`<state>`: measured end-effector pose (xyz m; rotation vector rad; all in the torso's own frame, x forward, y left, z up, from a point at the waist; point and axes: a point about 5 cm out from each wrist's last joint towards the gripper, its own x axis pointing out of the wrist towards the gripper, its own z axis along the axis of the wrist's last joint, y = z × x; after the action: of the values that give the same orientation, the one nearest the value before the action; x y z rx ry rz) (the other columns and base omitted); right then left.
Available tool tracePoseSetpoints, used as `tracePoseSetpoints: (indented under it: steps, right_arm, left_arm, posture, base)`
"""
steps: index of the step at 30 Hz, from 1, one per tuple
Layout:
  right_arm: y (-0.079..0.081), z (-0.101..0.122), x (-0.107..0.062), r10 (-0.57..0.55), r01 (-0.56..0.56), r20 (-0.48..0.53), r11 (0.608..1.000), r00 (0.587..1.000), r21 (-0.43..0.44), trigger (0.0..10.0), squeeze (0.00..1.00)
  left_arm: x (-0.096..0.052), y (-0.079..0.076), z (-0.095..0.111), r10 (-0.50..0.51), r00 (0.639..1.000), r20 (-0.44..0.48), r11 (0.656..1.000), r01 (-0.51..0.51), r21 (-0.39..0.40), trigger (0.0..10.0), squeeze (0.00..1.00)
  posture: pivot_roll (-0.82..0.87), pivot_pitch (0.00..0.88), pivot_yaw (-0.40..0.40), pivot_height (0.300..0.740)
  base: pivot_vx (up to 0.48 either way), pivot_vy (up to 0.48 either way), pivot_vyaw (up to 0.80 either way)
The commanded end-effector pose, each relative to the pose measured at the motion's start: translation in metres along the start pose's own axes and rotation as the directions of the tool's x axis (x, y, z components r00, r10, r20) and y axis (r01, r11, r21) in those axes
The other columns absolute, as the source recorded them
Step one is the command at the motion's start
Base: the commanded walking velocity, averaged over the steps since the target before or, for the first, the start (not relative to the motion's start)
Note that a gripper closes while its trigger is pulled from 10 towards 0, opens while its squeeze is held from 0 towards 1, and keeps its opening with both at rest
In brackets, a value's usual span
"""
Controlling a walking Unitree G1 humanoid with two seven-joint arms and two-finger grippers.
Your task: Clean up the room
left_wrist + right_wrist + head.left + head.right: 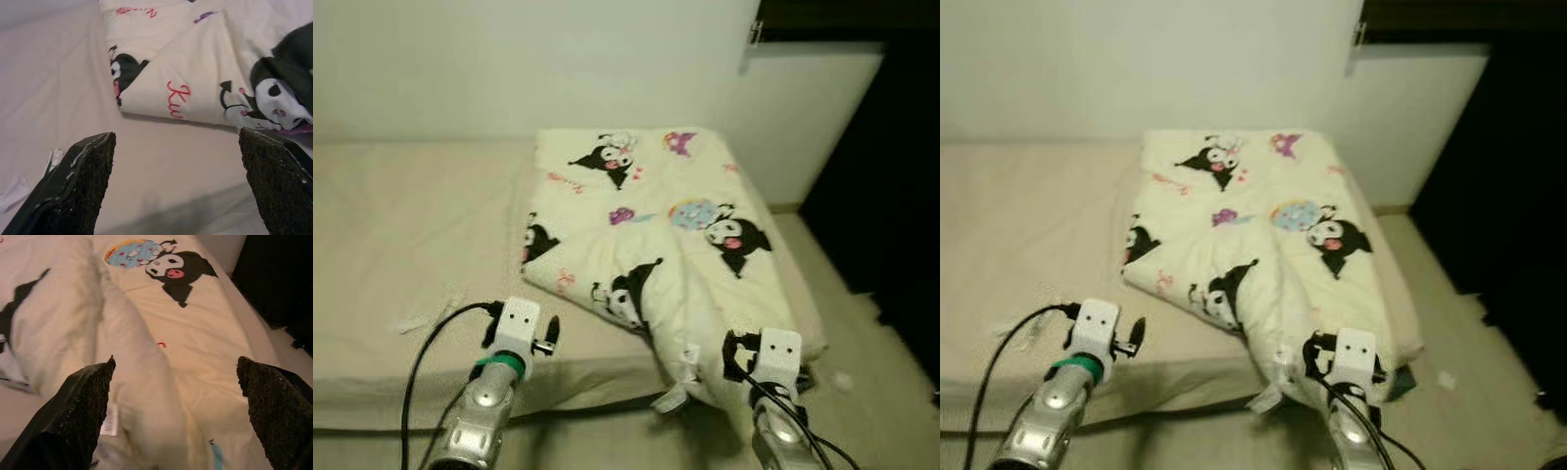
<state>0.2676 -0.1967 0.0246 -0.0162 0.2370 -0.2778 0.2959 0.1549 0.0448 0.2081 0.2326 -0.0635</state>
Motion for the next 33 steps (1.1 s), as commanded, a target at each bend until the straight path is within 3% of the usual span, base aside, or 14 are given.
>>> tracePoseSetpoints:
  steps: [1,33]
  right_arm:
    - [0.0015,-0.0040,-0.0017,-0.002,0.002,-0.014,1.000,1.000,0.009,10.0,0.00]
    - [0.0025,-0.0065,-0.0023,-0.002,0.003,-0.023,1.000,1.000,0.011,10.0,0.00]
  left_arm:
    - [-0.0025,0.0035,-0.0083,0.007,0.999,-0.037,1.000,-0.007,0.007,10.0,0.00]
    - [-0.0022,0.0041,-0.0093,0.005,0.999,-0.046,1.000,-0.005,0.011,10.0,0.00]
  posture:
    - [0.02,0.000,0.066,0.740]
    - [0.02,0.000,0.072,0.740]
  base:
    - [0.000,0.341,0.00]
    - [0.000,0.343,0.00]
